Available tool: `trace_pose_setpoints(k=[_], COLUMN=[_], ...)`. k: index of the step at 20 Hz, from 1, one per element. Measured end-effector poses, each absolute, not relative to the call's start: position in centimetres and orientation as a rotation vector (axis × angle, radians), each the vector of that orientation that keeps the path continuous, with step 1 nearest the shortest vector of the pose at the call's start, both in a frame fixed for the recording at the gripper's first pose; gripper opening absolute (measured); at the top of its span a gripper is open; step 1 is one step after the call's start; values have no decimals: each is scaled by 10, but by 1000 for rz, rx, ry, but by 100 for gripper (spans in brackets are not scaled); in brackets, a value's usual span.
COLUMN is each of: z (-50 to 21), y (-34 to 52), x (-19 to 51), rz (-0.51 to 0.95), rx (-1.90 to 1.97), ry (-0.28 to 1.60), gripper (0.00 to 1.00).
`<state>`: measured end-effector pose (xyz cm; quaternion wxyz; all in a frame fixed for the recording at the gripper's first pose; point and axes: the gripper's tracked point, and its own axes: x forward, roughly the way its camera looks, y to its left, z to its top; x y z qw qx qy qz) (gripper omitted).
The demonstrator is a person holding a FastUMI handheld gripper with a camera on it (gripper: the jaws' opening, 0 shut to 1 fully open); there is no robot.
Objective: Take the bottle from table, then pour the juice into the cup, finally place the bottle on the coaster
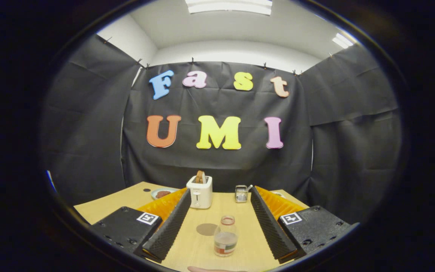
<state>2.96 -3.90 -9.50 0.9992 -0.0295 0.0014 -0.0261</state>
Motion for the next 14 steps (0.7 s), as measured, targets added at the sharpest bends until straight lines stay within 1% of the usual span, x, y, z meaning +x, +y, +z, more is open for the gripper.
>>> trace_pose_setpoints(k=[14], z=[-194], y=[-58], x=[54], rz=[-42], rx=[-37], ry=[56], gripper=[100])
